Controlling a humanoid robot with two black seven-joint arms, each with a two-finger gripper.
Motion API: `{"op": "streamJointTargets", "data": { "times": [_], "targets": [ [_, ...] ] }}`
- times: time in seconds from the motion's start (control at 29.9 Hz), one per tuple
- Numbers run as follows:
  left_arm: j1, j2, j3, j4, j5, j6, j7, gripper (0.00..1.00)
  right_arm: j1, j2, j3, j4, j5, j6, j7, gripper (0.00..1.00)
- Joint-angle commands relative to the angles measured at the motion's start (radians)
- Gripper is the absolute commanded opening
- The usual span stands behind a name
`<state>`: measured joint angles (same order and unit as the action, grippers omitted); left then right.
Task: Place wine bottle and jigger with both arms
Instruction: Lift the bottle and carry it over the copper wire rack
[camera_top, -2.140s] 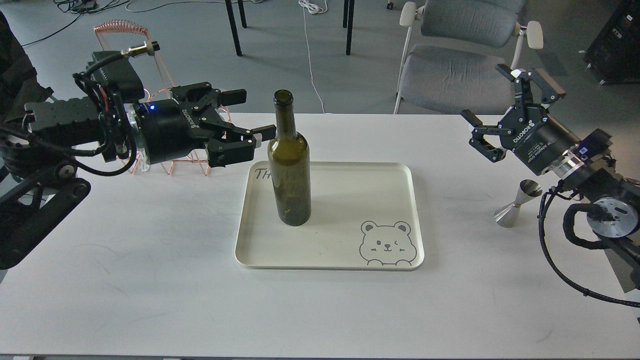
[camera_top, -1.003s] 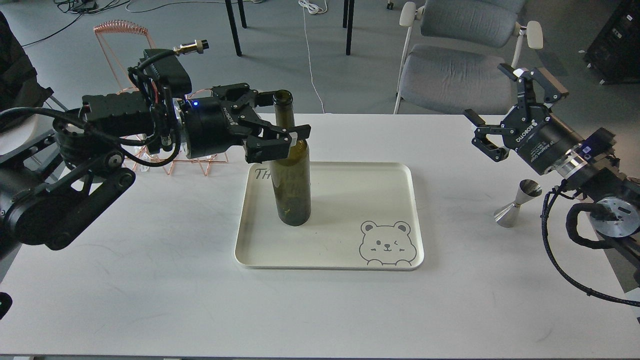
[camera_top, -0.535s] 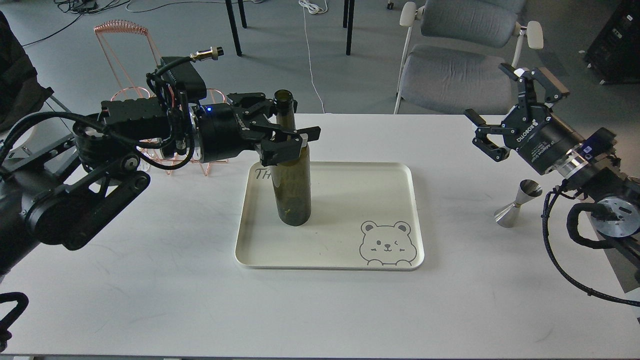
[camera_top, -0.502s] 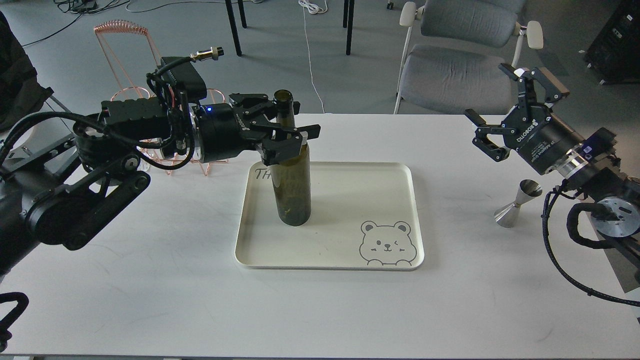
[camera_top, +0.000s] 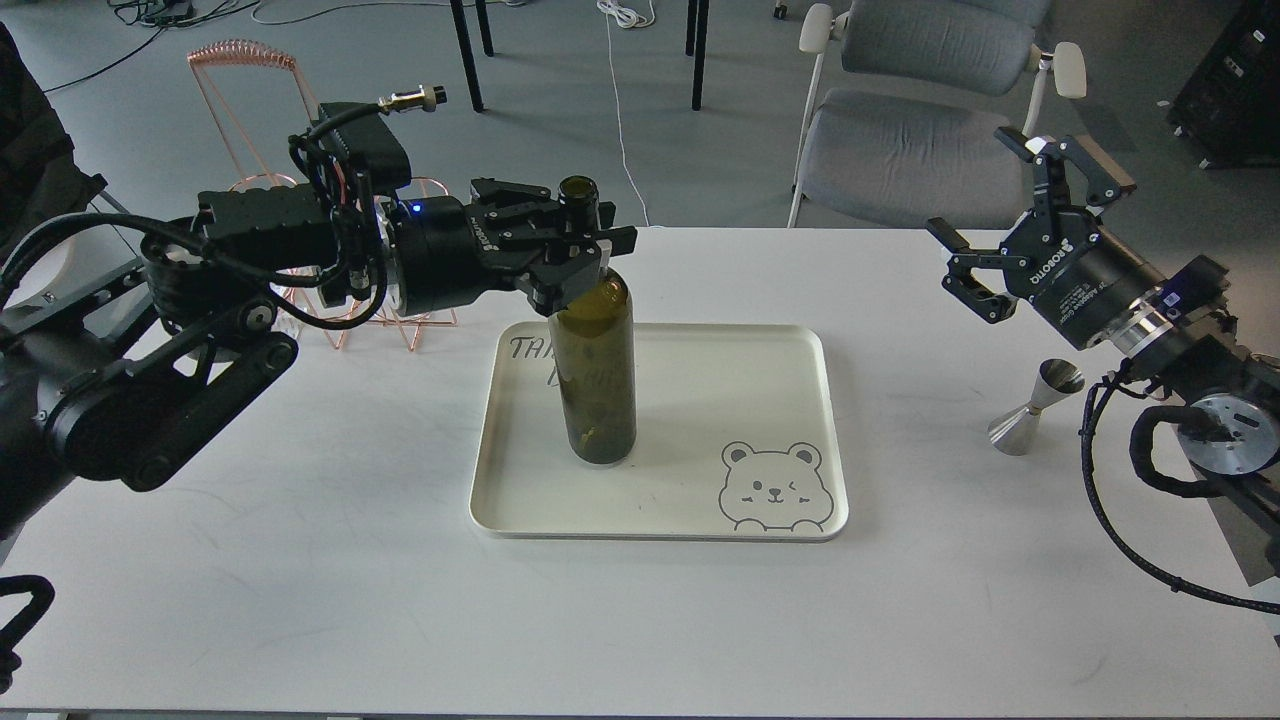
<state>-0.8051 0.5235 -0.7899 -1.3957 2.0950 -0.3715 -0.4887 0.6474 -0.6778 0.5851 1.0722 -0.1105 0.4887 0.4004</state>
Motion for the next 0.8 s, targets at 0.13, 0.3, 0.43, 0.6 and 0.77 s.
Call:
{"op": "streamJointTargets", "data": {
  "times": [0.13, 0.3, 0.43, 0.6, 0.77],
  "targets": [
    [-0.186, 0.148, 0.003, 0.033, -0.170, -0.029, 0.000, 0.23, 0.000, 0.001, 0.001, 0.000, 0.000, 0.000, 0.000, 0.99],
    [-0.241, 0.246, 0.003, 0.113, -0.202, -0.038, 0.000, 0.24, 0.000, 0.003, 0.001, 0.000, 0.000, 0.000, 0.000, 0.99],
    [-0.247, 0.311, 0.003, 0.201, -0.204, -0.038, 0.000, 0.24, 0.000, 0.004, 0.001, 0.000, -0.002, 0.000, 0.000, 0.99],
    [-0.249, 0.328, 0.003, 0.282, -0.217, -0.038, 0.000, 0.24, -0.002, 0.004, 0.001, 0.000, -0.014, 0.000, 0.000, 0.99],
    [-0.247, 0.323, 0.003, 0.346, -0.224, -0.034, 0.000, 0.24, 0.000, 0.004, 0.001, 0.000, -0.015, 0.000, 0.000, 0.99]
  ]
}}
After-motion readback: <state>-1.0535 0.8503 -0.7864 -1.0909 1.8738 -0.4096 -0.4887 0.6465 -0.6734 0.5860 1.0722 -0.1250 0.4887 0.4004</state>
